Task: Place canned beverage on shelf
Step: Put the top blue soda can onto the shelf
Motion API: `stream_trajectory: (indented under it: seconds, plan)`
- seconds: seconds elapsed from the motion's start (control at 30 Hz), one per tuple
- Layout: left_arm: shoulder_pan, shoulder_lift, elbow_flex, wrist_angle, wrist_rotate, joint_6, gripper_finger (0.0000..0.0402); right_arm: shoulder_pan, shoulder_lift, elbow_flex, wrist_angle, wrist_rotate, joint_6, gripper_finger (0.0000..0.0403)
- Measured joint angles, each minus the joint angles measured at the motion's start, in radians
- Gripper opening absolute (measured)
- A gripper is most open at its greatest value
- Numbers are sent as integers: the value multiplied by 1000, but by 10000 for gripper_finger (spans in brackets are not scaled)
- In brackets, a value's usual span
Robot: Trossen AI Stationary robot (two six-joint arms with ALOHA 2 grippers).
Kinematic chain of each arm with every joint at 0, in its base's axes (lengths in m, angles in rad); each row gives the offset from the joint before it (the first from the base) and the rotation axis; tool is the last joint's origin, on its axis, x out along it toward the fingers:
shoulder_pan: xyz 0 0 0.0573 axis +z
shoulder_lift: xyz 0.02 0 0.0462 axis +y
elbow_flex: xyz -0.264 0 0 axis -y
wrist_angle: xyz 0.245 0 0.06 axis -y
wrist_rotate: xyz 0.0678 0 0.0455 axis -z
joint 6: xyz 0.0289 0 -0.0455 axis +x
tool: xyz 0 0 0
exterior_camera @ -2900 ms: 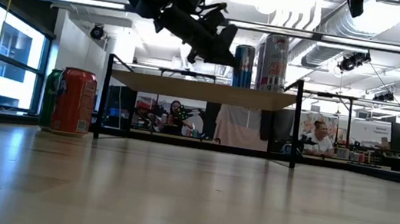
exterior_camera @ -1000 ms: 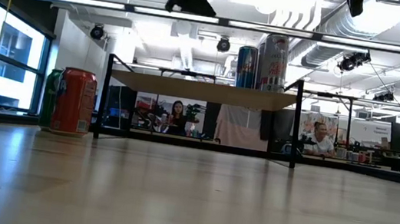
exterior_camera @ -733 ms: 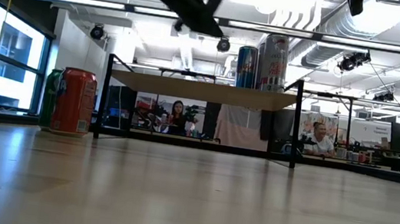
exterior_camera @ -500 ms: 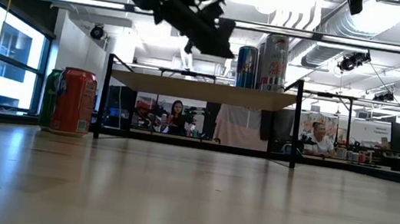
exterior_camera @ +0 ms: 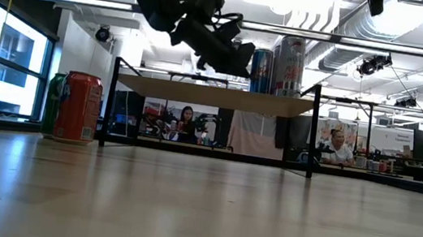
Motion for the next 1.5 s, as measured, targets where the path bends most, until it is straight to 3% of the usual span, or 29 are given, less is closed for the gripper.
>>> stream_trajectory:
  seconds: [0.53,0.9,1.03,1.13,1.33,1.5]
  plan:
    - [-34,8,0,4,-5,36,0,0,0,0,0,12,-2,0]
    - [-30,-47,1,-45,-175,158,0,0,12,0,9,17,11,0]
    - [-20,-114,1,-133,-174,135,0,-1,69,8,105,-12,14,0]
    - [-4,-186,1,-242,-112,92,0,-23,157,130,29,-43,-9,0]
    - [41,-336,1,-392,99,23,0,-140,392,539,-371,-94,-97,0]
    - [45,-445,1,-469,167,9,0,-286,589,851,-687,-190,-113,0]
